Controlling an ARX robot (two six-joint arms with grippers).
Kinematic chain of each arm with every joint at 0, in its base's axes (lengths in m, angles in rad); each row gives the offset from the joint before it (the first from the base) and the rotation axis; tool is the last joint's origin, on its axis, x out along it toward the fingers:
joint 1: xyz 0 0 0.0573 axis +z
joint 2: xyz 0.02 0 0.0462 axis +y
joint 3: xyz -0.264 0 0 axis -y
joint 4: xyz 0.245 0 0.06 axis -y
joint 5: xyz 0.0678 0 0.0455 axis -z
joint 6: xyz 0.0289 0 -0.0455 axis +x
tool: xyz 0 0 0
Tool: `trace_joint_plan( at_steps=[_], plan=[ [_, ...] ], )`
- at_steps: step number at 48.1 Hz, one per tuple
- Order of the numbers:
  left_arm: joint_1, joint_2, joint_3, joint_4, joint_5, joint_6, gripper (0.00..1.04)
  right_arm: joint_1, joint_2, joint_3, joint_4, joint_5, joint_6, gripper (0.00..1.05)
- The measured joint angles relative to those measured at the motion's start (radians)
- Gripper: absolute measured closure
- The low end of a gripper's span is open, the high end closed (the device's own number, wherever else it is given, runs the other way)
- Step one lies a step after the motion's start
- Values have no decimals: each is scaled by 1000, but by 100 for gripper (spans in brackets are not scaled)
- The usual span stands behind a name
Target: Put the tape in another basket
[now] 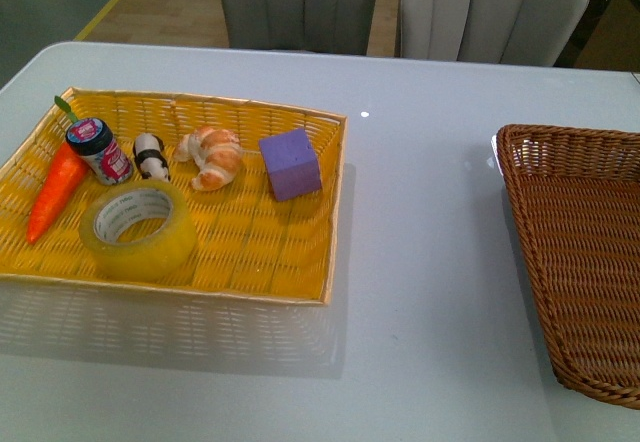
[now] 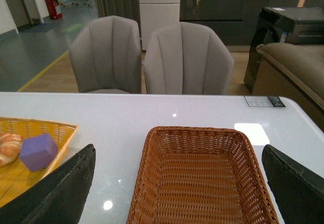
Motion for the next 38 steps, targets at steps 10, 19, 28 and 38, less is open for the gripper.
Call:
trace_joint_plan(
  at_steps=[10, 19, 28, 38],
  plan=[
    [0, 0, 0, 0, 0, 0, 9, 0, 0, 0, 0, 0, 0, 9],
    [0, 0, 0, 0, 0, 0, 9, 0, 0, 0, 0, 0, 0, 9],
    [0, 0, 0, 0, 0, 0, 9, 0, 0, 0, 0, 0, 0, 9],
    [0, 0, 0, 0, 0, 0, 9, 0, 0, 0, 0, 0, 0, 9]
  ],
)
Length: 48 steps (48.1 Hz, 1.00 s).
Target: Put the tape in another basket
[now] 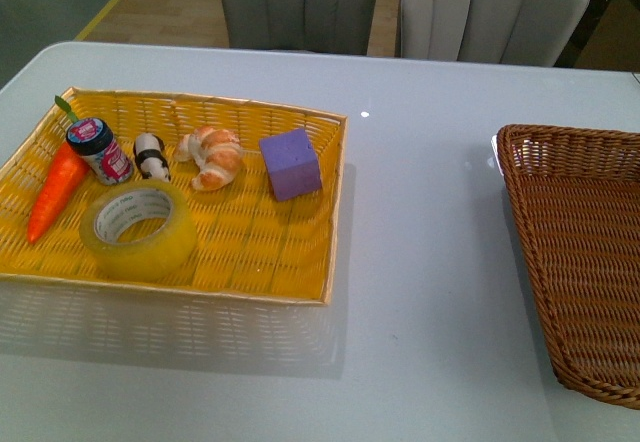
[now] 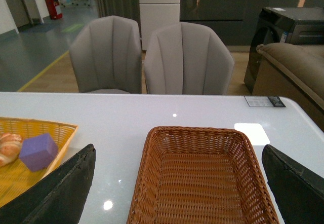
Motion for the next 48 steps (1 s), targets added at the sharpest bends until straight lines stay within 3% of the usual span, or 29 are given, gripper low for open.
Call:
trace_joint_plan(
  at_steps=[10, 12, 14, 18, 21, 27, 31, 41, 48],
  plan=[
    [0, 0, 0, 0, 0, 0, 9, -5, 14, 7, -24, -18, 12, 9],
    [0, 0, 0, 0, 0, 0, 9, -47, 101, 63, -164, -105, 58, 9],
    [0, 0, 0, 0, 1, 0, 9, -118, 245, 111, -207, -168, 73, 9],
    [0, 0, 0, 0, 0, 0, 9, -268, 536, 168, -44, -247, 68, 9],
    [0, 0, 0, 0, 0, 0, 9, -332, 739, 214, 110, -275, 42, 9],
    [0, 0, 0, 0, 0, 0, 9, -401, 1170, 319, 396, -278, -49, 9],
    [0, 0, 0, 0, 0, 0, 9, -439, 1383, 391, 489, -253, -106, 9],
    [0, 0, 0, 0, 0, 0, 9, -473, 1713, 540, 502, -240, -190, 9],
    [0, 0, 0, 0, 0, 0, 9, -477, 1899, 677, 481, -170, -254, 9]
  ],
)
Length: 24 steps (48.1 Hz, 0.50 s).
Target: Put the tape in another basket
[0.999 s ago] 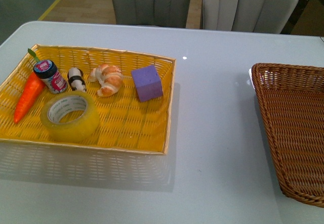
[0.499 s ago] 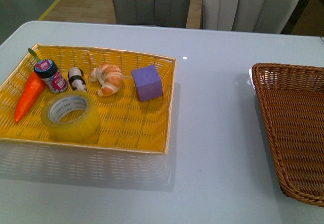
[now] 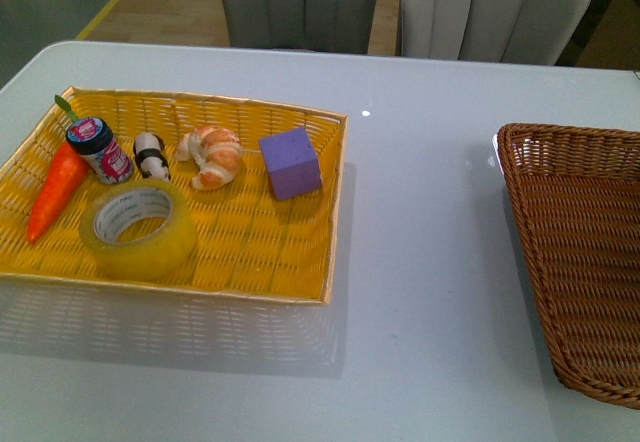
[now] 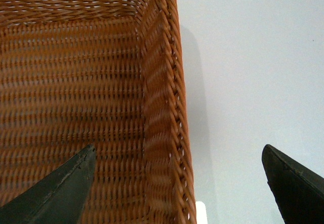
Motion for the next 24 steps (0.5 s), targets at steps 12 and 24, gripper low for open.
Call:
trace_joint_plan(
  at_steps=[12, 24],
  plan=[
    [0, 0, 0, 0, 0, 0, 9, -8, 203, 173, -60, 51, -31, 9],
    [0, 0, 0, 0, 0, 0, 9, 30, 328, 278, -96, 38, 2, 9]
  ],
)
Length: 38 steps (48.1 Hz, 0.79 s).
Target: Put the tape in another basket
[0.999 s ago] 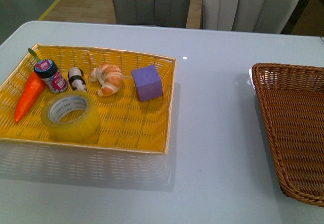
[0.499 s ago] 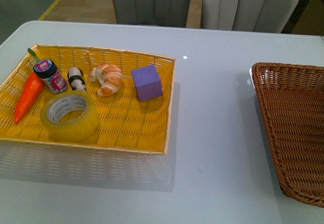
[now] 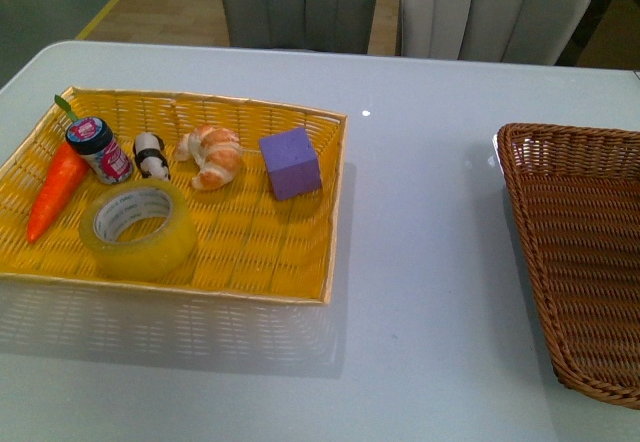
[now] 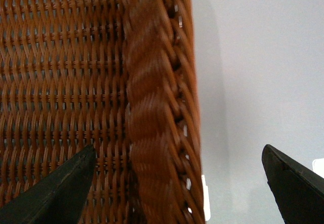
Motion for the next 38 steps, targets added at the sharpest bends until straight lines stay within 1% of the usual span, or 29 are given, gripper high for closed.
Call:
trace_joint_plan(
  at_steps=[5, 10, 11, 14, 15, 21, 24, 29, 38],
  plan=[
    [0, 0, 0, 0, 0, 0, 9, 16, 22, 12, -14, 0, 3, 25],
    [0, 0, 0, 0, 0, 0, 9, 41, 31, 11, -22, 0, 1, 48],
    [0, 0, 0, 0, 0, 0, 9, 43, 31, 10, -22, 2, 1, 50],
    [0, 0, 0, 0, 0, 0, 9, 59, 31, 5, -19, 3, 2, 60],
    [0, 0, 0, 0, 0, 0, 9, 62, 31, 4, -18, 3, 2, 62],
    [0, 0, 0, 0, 0, 0, 9, 105, 28, -18, -10, 0, 21, 82],
    [0, 0, 0, 0, 0, 0, 9, 125, 24, -24, -8, 0, 34, 90],
    [0, 0, 0, 0, 0, 0, 9, 156, 21, -28, -3, 0, 66, 100],
    [0, 0, 0, 0, 0, 0, 9, 220, 21, -31, 6, 13, 103, 100]
  ],
)
